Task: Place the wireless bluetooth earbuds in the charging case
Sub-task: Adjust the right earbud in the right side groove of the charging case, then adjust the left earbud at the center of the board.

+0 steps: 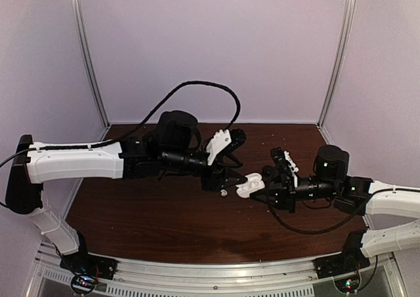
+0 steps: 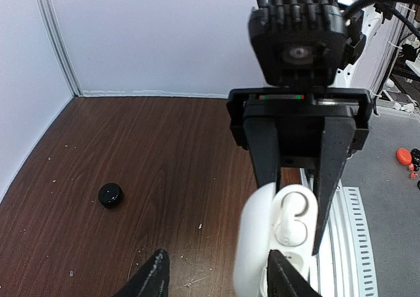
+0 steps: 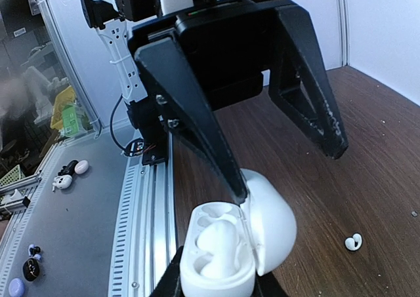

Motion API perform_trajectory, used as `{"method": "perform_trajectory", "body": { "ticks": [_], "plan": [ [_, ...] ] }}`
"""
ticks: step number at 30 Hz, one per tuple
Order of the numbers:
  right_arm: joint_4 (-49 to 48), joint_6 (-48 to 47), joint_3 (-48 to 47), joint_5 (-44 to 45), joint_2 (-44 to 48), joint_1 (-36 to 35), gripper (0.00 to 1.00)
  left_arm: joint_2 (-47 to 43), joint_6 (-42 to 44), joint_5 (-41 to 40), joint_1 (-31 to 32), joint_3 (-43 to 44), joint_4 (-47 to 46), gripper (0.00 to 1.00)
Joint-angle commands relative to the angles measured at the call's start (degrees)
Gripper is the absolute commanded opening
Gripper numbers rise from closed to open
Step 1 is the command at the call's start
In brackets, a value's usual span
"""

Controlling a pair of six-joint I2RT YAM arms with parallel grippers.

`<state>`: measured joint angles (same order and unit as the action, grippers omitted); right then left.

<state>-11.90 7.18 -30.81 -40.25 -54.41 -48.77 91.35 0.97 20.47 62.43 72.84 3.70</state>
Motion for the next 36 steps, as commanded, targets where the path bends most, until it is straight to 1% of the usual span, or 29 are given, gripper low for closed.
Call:
{"method": "perform_trajectory", "body": {
  "ticks": [1, 3, 8, 12, 15, 17, 21, 24, 26, 30, 32, 36],
  "plan": [
    [-0.69, -1.48, -2.18, -1.94, 0.18, -0.09, 0.0, -1.06, -0.8, 0.37, -1.38, 0.02, -2.4, 0.5],
    [-0.47, -1.85, -2.23, -2.19, 0.26, -0.17, 0.0, -1.15, -2.7, 0.57, -1.92, -0.06, -2.52, 0.49],
    [-0.49, -2.0, -2.27, -1.96, 0.54, -0.16, 0.0, -1.19, -1.69, 2.18, -2.05, -0.11, -1.89, 0.48],
    [0.52, -1.51, -2.4, 0.05, 0.28, -0.02, 0.0, -3.72, -1.58, 5.56, -2.75, -1.91, -3.21, 0.57],
    [0.6, -0.84, -2.23, 1.52, -0.39, 0.38, 0.0, -6.1, -2.81, 10.91, -5.46, -5.04, -8.03, 0.62],
    [-0.29, 0.28, -1.88, 1.58, -0.83, 0.51, 0.0, -7.65, -4.61, 13.69, -8.78, -6.81, -10.12, 0.63],
    [-2.28, 1.63, -0.99, 1.58, -0.72, 0.69, 0.0, -7.6, -6.06, 13.7, -13.02, -9.76, -12.32, 0.62],
    [-2.35, 1.78, -1.38, 1.58, -0.27, 1.05, 0.0, -3.44, -4.72, 10.1, -15.05, -9.41, -10.75, 0.58],
    [-2.13, 1.78, -1.52, 1.35, 0.06, 1.37, 0.0, 1.32, -2.92, 9.57, -16.16, -7.11, -8.79, 0.56],
    [-2.67, 2.12, -1.09, 0.91, 0.83, 2.15, 0.0, 12.36, 4.56, 10.06, -16.91, -0.02, -4.12, 0.52],
    [-2.72, 2.28, -1.05, 0.56, 1.11, 2.49, 0.0, 17.73, 6.31, 10.36, -16.91, 3.77, -1.3, 0.5],
    [-3.39, 2.86, -0.56, -0.08, 1.87, 2.86, 0.0, 24.93, 9.04, 10.14, -16.91, 10.47, 1.72, 0.47]
  ]
}}
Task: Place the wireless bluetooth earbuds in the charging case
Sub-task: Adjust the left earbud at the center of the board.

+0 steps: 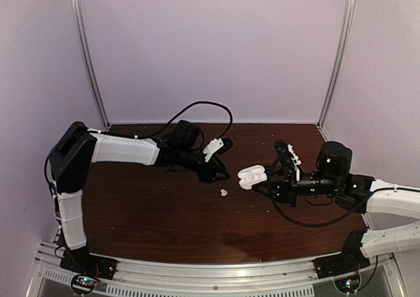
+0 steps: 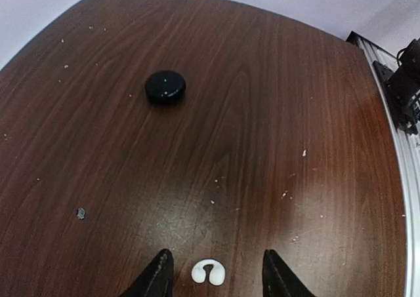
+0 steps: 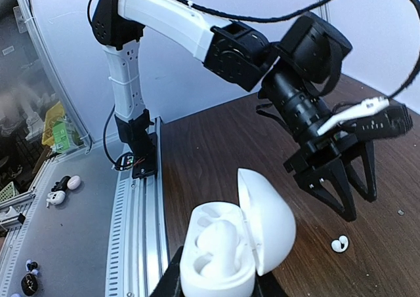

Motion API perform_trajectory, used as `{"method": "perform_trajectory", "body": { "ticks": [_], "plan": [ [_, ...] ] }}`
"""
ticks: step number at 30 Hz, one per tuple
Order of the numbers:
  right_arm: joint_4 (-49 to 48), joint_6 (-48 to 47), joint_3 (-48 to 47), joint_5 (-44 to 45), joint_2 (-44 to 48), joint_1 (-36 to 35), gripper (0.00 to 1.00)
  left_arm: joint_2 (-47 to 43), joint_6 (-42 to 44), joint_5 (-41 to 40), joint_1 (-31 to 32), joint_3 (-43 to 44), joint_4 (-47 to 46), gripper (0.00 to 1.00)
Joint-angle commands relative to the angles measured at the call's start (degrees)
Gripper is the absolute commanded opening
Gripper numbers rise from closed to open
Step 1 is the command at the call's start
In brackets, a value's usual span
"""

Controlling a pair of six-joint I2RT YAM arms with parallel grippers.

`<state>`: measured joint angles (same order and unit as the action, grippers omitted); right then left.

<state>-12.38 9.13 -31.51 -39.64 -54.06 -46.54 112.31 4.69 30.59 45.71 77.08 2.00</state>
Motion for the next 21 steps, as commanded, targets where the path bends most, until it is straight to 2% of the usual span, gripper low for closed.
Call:
{"method": "perform_trajectory", "body": {
  "ticks": [1, 4, 8, 21],
  "plan": [
    [-3.13, 1.01, 0.27, -0.85, 1.63, 0.66, 0.0, 5.8, 5.96, -0.18, -0.19, 8.01, 4.48, 0.47],
    [-2.96, 0.92, 0.52, -1.08, 1.84, 0.8, 0.0, 10.48, 6.79, 0.31, -0.21, 12.01, 6.79, 0.47],
    [-2.5, 0.55, 0.59, -0.9, 2.33, 0.84, 0.0, 14.75, 5.16, 4.99, -0.19, 14.73, 8.12, 0.47],
    [-1.69, -0.25, 0.52, -1.54, 3.29, 0.93, 0.0, 14.93, -2.81, 7.42, -0.19, 8.49, 6.83, 0.52]
  ]
}}
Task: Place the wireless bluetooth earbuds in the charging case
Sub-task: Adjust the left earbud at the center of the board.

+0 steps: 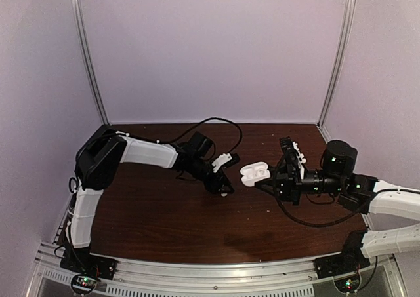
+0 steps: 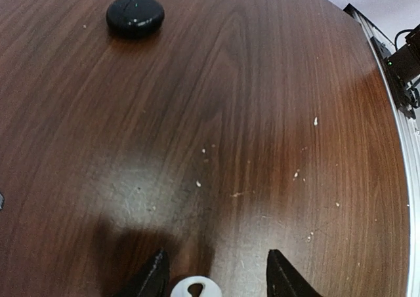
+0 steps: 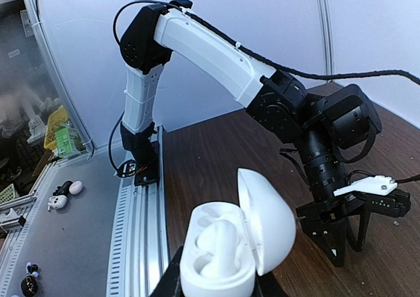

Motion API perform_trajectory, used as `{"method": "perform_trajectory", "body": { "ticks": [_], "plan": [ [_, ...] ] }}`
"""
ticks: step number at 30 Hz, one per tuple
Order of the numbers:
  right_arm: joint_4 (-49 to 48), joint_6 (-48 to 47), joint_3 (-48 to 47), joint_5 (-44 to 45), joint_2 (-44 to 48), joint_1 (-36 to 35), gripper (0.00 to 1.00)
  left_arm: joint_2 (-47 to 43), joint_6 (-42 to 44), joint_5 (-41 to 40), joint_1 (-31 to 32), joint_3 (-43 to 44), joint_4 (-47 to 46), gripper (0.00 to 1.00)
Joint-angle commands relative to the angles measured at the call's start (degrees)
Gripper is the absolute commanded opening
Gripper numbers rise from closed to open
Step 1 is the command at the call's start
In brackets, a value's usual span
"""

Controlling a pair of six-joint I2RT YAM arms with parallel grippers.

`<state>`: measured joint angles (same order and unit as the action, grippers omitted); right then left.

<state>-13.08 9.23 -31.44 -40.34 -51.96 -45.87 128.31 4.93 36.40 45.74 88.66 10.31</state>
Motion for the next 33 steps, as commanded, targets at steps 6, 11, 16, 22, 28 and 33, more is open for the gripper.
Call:
{"method": "perform_trajectory", "body": {
  "ticks": [6, 11, 16, 22, 28, 33],
  "plan": [
    [-0.63, -0.63, 0.67, -0.52, 2.49, 0.25, 0.0, -4.59, -4.74, 0.85, -0.03, -10.09, -3.73, 0.54],
    [-0.03, -1.17, 0.49, -0.71, 2.44, 0.3, 0.0, -9.61, -8.42, -0.01, 0.43, -16.39, -6.71, 0.54],
    [-0.33, -1.5, 0.47, -0.83, 1.77, 0.27, 0.0, -15.0, -12.05, -1.26, 1.61, -21.19, -8.99, 0.54],
    [-0.49, -1.46, 0.4, -0.97, 1.68, 0.25, 0.0, -19.97, -9.3, -8.52, 1.56, -22.88, -7.56, 0.53],
    [-0.32, -1.36, 0.38, -1.02, 2.17, 0.3, 0.0, -26.36, 4.61, -14.49, 2.04, -27.4, -9.94, 0.53],
    [-0.88, -1.11, 0.61, -1.21, 2.18, 0.27, 0.0, -31.26, 23.0, -11.46, 2.08, -34.52, -16.21, 0.54]
  ]
}}
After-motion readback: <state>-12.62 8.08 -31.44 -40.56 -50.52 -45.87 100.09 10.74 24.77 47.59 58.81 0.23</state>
